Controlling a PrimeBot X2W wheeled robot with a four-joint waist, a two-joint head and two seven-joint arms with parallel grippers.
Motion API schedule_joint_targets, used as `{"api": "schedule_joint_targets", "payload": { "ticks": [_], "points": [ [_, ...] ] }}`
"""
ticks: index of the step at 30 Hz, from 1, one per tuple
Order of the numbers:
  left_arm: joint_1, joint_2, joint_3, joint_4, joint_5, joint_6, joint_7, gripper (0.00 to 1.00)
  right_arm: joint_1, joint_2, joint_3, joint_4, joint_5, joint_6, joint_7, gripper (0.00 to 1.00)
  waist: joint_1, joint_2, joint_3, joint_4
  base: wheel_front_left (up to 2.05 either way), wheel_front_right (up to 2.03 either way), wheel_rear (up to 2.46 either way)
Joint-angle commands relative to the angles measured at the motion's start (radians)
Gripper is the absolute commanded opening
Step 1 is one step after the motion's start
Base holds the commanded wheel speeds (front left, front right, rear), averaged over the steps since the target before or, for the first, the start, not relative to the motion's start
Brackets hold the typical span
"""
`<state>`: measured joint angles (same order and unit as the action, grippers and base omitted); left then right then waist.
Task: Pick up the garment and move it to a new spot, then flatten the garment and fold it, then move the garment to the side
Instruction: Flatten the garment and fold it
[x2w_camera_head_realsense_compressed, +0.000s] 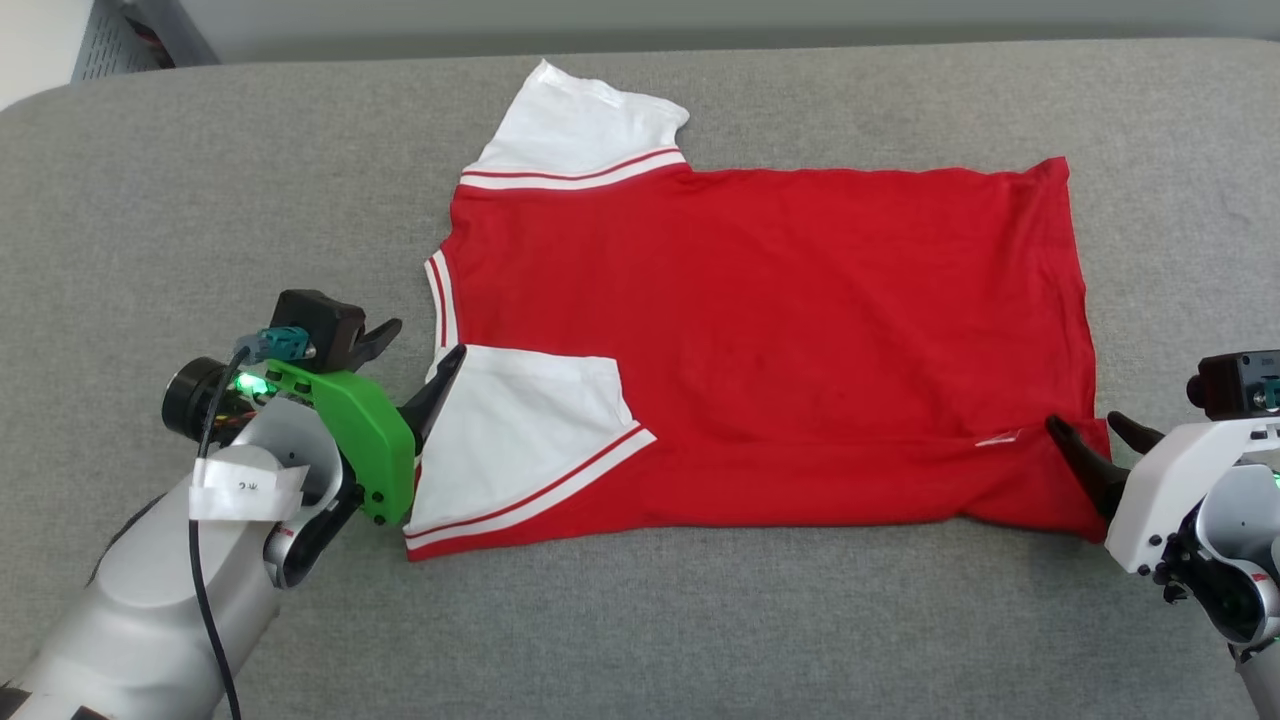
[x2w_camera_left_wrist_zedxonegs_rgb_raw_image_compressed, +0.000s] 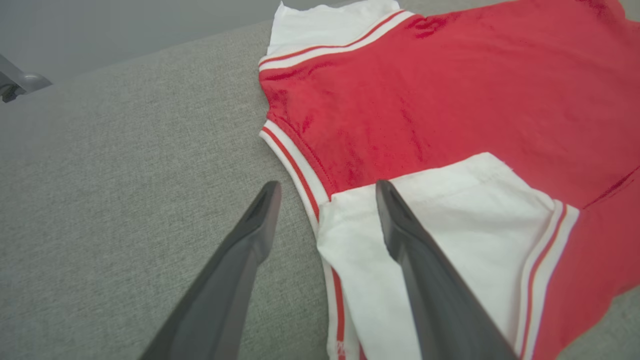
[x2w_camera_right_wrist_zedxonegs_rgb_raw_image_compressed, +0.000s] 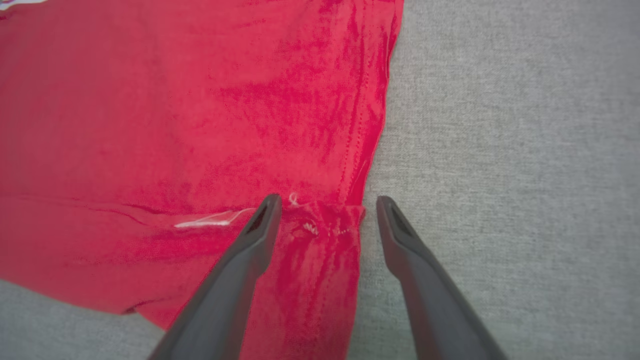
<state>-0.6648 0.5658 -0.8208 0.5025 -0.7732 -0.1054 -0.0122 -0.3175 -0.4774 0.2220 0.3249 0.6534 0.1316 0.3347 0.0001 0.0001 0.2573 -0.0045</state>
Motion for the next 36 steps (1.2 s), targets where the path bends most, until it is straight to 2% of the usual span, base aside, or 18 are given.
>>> {"api": "schedule_joint_targets", "payload": {
  "ticks": [1, 4, 9, 15, 20, 25, 29, 36],
  "points": [
    [0.003, -0.017, 0.016, 0.009, -0.018, 0.014, -0.032, 1.00, 0.006, 0.003, -0.005, 0.000, -0.009, -0.001, -0.019, 1.00, -0.0001, -0.0001, -0.042, 0.005, 0.00, 0.00, 0.00],
    [0.035, -0.037, 0.044, 0.013, -0.046, 0.039, -0.078, 1.00, 0.029, -0.005, -0.007, -0.023, -0.033, -0.001, -0.044, 1.00, -0.0001, -0.0001, -0.075, 0.008, 0.00, 0.00, 0.00],
    [0.124, -0.059, 0.092, -0.042, -0.105, 0.106, -0.135, 1.00, 0.096, 0.001, -0.043, -0.094, -0.085, -0.001, -0.049, 1.00, -0.0001, -0.0001, -0.130, 0.009, 0.00, 0.00, 0.00],
    [0.244, -0.045, 0.124, -0.176, -0.151, 0.211, -0.133, 1.00, 0.196, 0.061, -0.108, -0.228, -0.155, -0.001, 0.020, 1.00, -0.0001, -0.0001, -0.163, 0.001, 0.00, 0.00, 0.00],
    [0.333, -0.007, 0.121, -0.299, -0.167, 0.302, -0.079, 1.00, 0.264, 0.120, -0.157, -0.320, -0.220, -0.001, 0.099, 1.00, -0.0001, -0.0001, -0.173, -0.009, 0.00, 0.00, 0.00],
    [0.386, 0.047, 0.092, -0.403, -0.169, 0.389, 0.034, 1.00, 0.325, 0.178, -0.201, -0.403, -0.271, -0.001, 0.209, 1.00, -0.0001, -0.0001, -0.163, -0.017, 0.00, 0.00, 0.00],
    [0.405, 0.085, 0.061, -0.458, -0.175, 0.440, 0.144, 1.00, 0.352, 0.210, -0.214, -0.467, -0.302, -0.001, 0.287, 1.00, -0.0001, -0.0001, -0.141, -0.026, 0.00, 0.00, 0.00],
    [0.398, 0.118, 0.049, -0.475, -0.150, 0.523, 0.210, 1.00, 0.346, 0.229, -0.229, -0.530, -0.318, -0.001, 0.315, 1.00, -0.0001, -0.0001, -0.083, -0.048, 0.00, 0.00, 0.00]
  ]
}}
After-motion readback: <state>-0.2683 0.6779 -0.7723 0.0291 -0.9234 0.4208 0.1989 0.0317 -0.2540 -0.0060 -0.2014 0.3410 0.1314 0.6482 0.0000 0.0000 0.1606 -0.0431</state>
